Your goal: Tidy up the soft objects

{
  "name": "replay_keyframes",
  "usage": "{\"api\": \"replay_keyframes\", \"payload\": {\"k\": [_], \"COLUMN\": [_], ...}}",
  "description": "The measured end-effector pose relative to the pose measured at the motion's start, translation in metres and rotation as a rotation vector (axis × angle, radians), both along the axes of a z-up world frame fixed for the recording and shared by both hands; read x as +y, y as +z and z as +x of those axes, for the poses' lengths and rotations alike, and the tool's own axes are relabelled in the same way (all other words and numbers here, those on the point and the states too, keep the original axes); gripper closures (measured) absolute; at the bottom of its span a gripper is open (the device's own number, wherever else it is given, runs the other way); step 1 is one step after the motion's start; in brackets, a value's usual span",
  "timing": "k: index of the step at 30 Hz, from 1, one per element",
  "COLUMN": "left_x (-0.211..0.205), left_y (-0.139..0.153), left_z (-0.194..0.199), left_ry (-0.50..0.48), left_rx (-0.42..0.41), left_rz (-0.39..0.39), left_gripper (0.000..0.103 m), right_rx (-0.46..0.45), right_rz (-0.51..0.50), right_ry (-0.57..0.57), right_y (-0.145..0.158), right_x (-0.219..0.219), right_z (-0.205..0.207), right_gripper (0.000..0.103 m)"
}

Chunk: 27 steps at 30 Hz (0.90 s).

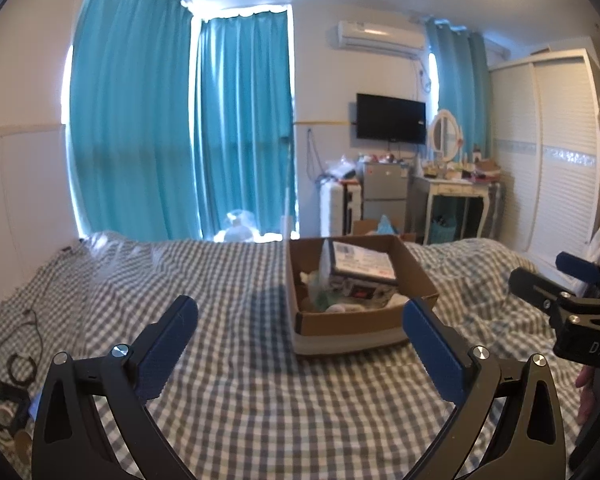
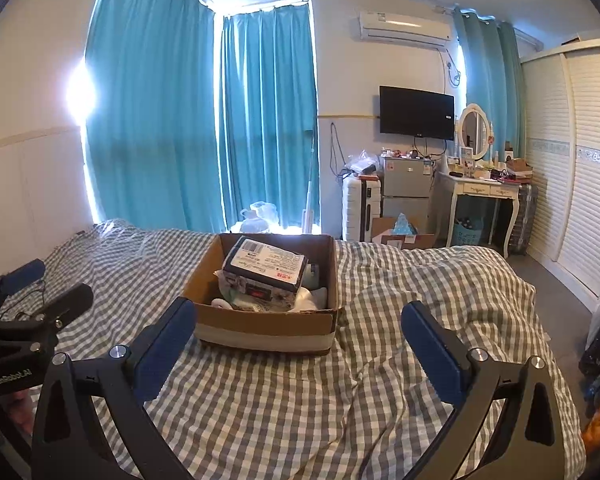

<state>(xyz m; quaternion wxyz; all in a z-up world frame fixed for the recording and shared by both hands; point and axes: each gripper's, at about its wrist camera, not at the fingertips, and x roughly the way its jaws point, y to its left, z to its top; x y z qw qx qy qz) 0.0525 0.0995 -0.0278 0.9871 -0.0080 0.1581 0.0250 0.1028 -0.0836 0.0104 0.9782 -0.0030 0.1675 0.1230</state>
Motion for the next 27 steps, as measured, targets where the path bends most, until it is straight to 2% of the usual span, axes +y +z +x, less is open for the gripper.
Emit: {"api": "replay_keyframes", "payload": {"k": [3, 27], "left_x": [0.0023, 0.0005], "left_y": [0.0001, 0.0039], "left_z": [0.0003, -0.0004], "left_ry": [-0.008, 0.007], "left_rx": [0.01, 0.018], "left_rz": [-0.027, -0.02], "left_gripper": [0.0, 0.0], "right_rx": [0.0, 0.01], "right_rz": [-0.001, 0.002], "right_ry": [0.003, -0.008], "right_y": [-0.0004, -0.0018], "right_x": [0.0009, 0.003], "right_z": [-0.0003, 0.0011], "right_gripper": [0.0, 0.0]}}
